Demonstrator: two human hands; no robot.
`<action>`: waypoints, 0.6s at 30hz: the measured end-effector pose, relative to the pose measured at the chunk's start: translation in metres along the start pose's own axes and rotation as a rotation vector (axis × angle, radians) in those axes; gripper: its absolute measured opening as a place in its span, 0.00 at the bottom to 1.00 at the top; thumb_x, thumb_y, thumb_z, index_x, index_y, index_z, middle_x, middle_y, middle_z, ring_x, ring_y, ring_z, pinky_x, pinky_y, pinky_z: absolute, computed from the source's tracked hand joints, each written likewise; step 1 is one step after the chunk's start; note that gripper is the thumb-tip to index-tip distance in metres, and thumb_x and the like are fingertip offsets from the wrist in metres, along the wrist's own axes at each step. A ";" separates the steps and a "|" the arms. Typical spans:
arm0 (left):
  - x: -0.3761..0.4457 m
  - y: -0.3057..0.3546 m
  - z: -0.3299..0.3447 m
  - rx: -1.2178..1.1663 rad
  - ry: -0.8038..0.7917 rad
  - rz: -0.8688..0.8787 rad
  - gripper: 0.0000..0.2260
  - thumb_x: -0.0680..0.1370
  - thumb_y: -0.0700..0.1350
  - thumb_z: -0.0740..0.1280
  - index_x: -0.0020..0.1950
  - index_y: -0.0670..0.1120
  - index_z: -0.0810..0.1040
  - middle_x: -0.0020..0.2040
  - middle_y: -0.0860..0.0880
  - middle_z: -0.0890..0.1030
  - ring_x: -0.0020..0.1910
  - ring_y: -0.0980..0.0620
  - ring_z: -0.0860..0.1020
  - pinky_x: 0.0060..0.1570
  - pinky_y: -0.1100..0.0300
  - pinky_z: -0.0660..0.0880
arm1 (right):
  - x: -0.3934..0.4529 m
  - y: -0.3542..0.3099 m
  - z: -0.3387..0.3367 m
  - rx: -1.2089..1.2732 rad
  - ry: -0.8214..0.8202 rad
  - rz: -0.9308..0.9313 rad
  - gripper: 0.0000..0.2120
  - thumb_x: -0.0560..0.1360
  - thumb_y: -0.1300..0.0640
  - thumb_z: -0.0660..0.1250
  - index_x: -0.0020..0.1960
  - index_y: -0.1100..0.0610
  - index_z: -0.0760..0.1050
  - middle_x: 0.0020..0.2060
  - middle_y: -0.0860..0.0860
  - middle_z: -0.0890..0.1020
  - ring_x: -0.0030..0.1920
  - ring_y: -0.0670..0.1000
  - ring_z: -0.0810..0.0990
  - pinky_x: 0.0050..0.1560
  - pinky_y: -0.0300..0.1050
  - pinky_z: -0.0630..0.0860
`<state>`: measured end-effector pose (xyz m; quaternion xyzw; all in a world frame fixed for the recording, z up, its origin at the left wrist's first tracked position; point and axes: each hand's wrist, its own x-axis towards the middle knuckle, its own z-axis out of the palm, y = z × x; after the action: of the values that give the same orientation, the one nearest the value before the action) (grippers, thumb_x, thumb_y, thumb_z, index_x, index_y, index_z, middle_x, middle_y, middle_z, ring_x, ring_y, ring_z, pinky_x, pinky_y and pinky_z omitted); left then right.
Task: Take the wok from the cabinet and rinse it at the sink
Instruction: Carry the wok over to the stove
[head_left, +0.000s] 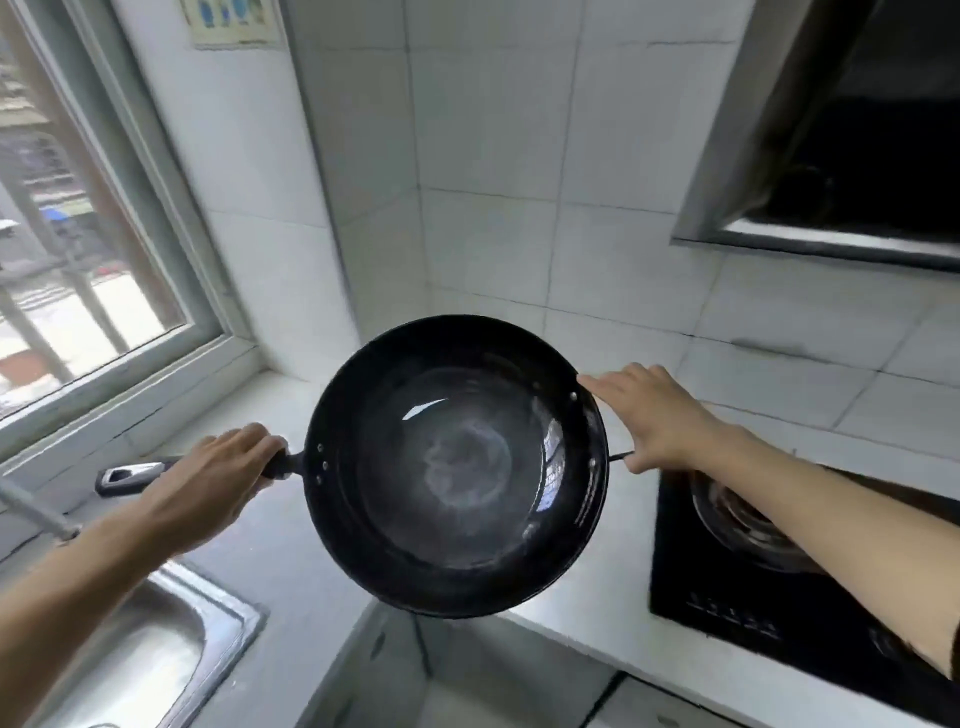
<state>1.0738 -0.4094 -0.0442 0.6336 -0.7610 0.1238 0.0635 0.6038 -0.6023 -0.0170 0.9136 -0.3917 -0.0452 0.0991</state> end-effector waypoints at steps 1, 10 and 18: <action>0.018 0.009 0.008 -0.035 0.013 0.052 0.10 0.74 0.46 0.72 0.52 0.51 0.74 0.44 0.54 0.72 0.38 0.50 0.74 0.36 0.52 0.73 | -0.026 0.007 0.002 0.004 -0.018 0.068 0.57 0.57 0.46 0.76 0.79 0.48 0.50 0.69 0.45 0.69 0.64 0.52 0.67 0.62 0.46 0.63; 0.125 0.167 0.055 -0.234 0.096 0.486 0.15 0.70 0.42 0.76 0.54 0.50 0.76 0.46 0.53 0.75 0.42 0.49 0.75 0.38 0.53 0.73 | -0.272 0.033 -0.003 -0.040 -0.215 0.546 0.58 0.59 0.42 0.77 0.79 0.49 0.47 0.70 0.46 0.67 0.66 0.51 0.65 0.67 0.46 0.59; 0.156 0.341 0.037 -0.233 0.119 0.769 0.18 0.67 0.41 0.78 0.53 0.50 0.77 0.43 0.53 0.76 0.39 0.50 0.75 0.33 0.57 0.72 | -0.457 0.049 0.014 0.005 -0.286 0.807 0.57 0.59 0.44 0.76 0.79 0.49 0.46 0.69 0.47 0.68 0.66 0.52 0.66 0.66 0.45 0.61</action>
<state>0.7127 -0.5106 -0.0775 0.2829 -0.9465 0.0880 0.1278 0.2520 -0.3064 -0.0172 0.6719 -0.7276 -0.1280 0.0515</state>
